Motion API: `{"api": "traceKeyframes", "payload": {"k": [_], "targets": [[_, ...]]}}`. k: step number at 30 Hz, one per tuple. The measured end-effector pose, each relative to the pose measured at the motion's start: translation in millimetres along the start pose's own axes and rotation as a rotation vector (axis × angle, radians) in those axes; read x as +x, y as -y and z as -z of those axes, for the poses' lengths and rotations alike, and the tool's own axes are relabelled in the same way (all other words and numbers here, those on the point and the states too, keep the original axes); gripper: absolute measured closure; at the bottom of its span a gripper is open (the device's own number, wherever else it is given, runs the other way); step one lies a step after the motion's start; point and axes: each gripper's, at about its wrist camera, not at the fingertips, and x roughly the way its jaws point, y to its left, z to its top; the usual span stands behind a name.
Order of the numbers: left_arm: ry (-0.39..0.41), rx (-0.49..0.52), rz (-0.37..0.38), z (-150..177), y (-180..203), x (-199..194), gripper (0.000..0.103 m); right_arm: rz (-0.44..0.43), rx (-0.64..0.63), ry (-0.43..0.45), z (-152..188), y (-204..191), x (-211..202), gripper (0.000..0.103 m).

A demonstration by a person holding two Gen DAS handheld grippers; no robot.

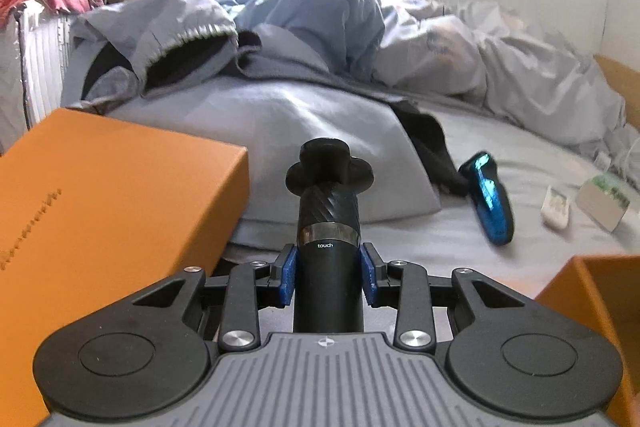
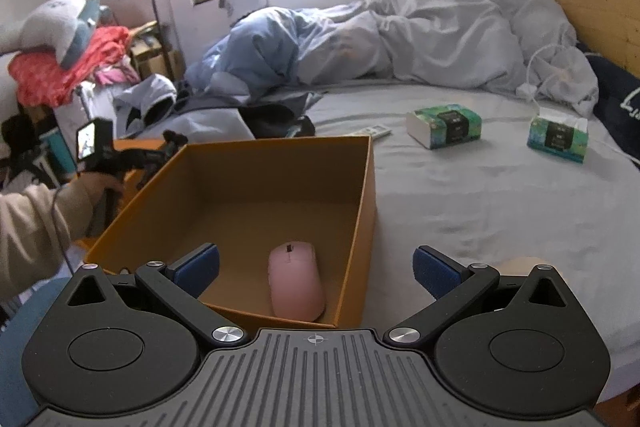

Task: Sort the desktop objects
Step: 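Close the left gripper on the massage gun handle and lift it, then carry the massage gun with the left gripper over the open orange box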

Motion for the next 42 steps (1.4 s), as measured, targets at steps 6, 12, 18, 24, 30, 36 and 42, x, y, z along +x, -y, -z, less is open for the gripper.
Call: {"api": "traceKeyframes", "payload": {"k": [6, 12, 18, 24, 30, 36, 42], "targets": [[0.067, -0.017, 0.027, -18.4, 3.2, -38.3, 0.069, -0.004, -0.033, 0.017, -2.1, -4.0, -6.7, 0.0], [0.132, -0.031, 0.087, -37.2, 15.9, -77.2, 0.069, -0.008, -0.064, 0.034, -4.2, -7.7, -13.6, 0.0], [0.159, -0.04, 0.176, -45.3, 37.2, -103.0, 0.069, -0.012, -0.095, 0.052, -6.3, -11.4, -20.5, 0.0], [0.136, -0.004, 0.244, -39.6, 63.2, -109.3, 0.069, -0.013, -0.119, 0.064, -2.9, -14.7, -25.4, 0.0], [0.065, 0.033, 0.278, -18.9, 89.4, -100.1, 0.069, -0.017, -0.131, 0.071, -2.2, -16.4, -29.2, 0.0], [-0.01, 0.047, 0.289, 0.6, 113.0, -88.0, 0.069, -0.017, -0.136, 0.073, -2.3, -15.7, -29.3, 0.0], [-0.065, 0.07, 0.285, 10.7, 131.0, -85.2, 0.069, -0.02, -0.135, 0.074, -2.9, -13.6, -30.0, 0.0]]}}
